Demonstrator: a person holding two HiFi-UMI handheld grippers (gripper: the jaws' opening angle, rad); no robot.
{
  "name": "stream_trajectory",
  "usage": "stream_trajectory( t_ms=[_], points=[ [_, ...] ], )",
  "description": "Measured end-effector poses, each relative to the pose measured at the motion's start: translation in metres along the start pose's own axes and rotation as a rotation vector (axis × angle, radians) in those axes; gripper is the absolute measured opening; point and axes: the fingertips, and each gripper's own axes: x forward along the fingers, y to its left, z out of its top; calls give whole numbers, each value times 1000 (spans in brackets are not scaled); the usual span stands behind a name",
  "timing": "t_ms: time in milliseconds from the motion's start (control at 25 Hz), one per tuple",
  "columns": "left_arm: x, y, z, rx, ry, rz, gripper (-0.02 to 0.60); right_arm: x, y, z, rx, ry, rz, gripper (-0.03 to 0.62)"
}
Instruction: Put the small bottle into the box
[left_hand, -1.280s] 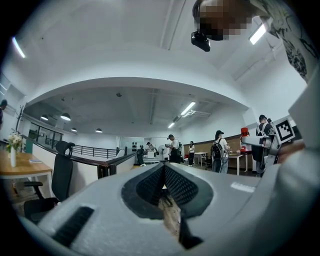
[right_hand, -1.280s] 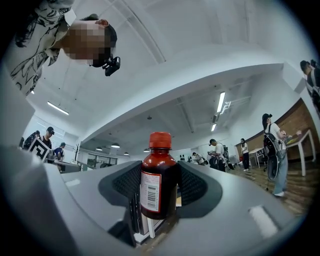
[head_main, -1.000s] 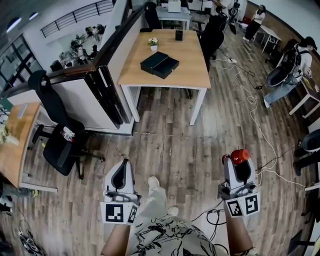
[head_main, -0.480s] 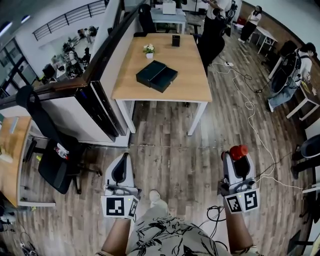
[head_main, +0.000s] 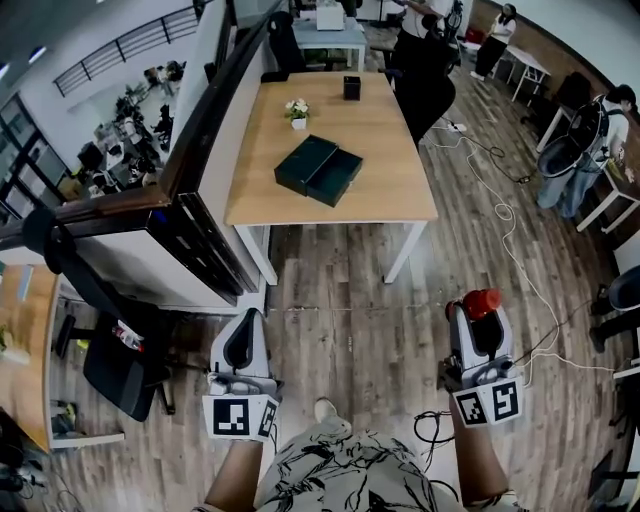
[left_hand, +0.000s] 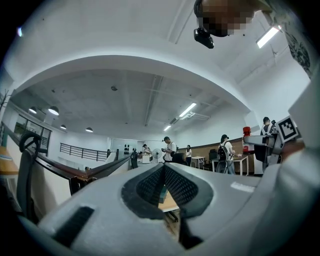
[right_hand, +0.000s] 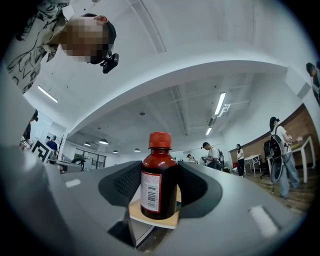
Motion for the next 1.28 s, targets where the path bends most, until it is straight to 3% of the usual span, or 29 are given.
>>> stream_trajectory(
  t_ms=[640, 1080, 1280],
  points=[
    [81, 42, -24, 2, 31, -6, -6, 83, -19, -46, 17, 41, 6, 227],
    [214, 55, -15, 37, 12, 27, -6, 212, -92, -58, 32, -5, 57, 227],
    [275, 61, -21, 16, 21, 67, -6, 271, -134, -67, 54, 4, 84, 227]
  ],
)
